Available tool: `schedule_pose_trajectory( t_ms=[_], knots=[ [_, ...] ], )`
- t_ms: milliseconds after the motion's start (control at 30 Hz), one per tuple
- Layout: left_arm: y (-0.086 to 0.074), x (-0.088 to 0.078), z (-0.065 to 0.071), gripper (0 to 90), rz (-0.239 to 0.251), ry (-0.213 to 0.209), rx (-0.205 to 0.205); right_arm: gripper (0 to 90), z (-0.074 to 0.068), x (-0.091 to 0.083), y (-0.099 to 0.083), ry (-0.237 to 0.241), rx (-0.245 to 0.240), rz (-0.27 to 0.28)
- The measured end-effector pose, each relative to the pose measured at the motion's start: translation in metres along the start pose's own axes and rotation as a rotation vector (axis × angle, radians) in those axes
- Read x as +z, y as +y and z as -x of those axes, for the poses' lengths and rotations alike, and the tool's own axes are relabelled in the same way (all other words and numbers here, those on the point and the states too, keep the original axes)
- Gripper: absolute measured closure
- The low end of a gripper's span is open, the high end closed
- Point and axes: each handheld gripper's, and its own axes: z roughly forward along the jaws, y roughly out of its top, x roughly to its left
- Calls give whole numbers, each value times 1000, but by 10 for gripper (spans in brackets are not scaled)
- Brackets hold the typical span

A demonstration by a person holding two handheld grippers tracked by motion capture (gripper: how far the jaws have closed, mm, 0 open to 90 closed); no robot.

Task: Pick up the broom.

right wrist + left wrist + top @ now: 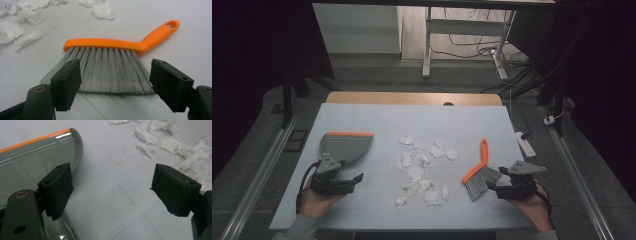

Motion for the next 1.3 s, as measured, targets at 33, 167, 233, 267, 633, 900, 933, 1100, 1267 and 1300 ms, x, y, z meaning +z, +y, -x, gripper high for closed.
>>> schedule_pose_trajectory(
  t_ms=[33, 167, 233, 267, 633, 900, 933, 1100, 1267, 1300],
  knots=[
    [0, 0, 0, 179, 0, 0, 0, 253, 0, 0, 0, 0, 0, 0],
    [1, 3, 0, 180, -2, -5, 0, 256, 0, 1, 0, -2, 5, -6],
    [2, 6, 0, 180, -10, -6, 14, 259, -2, 1, 0, -7, 12, -8],
    [2, 6, 0, 180, -10, -6, 14, 262, -2, 1, 0, -16, 15, -10],
    [3, 7, -1, 182, -12, -13, 26, 288, 2, -2, 35, -75, 82, -97],
    [0, 5, 3, 184, -14, -7, 40, 321, 10, 5, 62, -87, 131, -194],
    [0, 5, 3, 184, -14, -7, 41, 322, 11, 8, 68, -87, 137, -207],
    [0, 4, 3, 184, -8, -1, 36, 321, 15, 16, 79, -98, 159, -249],
    [-1, 4, 4, 184, -13, 0, 32, 321, 23, 27, 94, -117, 217, -321],
    [-1, 4, 4, 184, -13, 1, 32, 321, 23, 27, 94, -117, 217, -321]
  ],
)
